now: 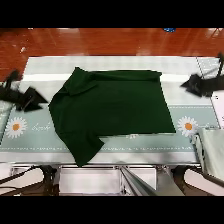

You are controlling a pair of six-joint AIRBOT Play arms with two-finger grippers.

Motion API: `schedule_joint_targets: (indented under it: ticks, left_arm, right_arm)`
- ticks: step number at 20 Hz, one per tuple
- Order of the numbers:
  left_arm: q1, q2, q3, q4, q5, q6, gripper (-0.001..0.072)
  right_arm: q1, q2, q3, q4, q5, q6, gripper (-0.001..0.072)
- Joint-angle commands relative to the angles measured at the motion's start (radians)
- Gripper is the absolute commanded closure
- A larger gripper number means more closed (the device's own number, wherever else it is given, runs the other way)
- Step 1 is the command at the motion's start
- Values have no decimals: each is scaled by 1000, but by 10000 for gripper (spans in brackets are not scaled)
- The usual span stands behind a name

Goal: Fold the shirts.

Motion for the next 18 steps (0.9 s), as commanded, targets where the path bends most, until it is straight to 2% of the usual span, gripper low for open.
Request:
schedule_joint_targets:
  ticks: [1,4,8,14,17,18]
  left_arm:
    - [200,154,-306,-29,40,56,196]
    - [292,163,-414,-34,40,100,197]
    - [273,163,-530,-60,121,106,198]
    - [48,163,-582,-137,305,106,199]
    - [-62,163,-580,-161,391,64,206]
    - [-74,162,-580,-161,399,61,315]
  right_arm:
    - [-6,241,-360,101,-100,-49,299]
    - [-6,356,-480,158,-93,-58,298]
    - [-6,407,-504,174,-45,-62,299]
    - [-6,407,-504,201,-48,-57,299]
    - [-37,407,-488,160,-59,-52,299]
    - [-95,407,-476,137,-58,-35,299]
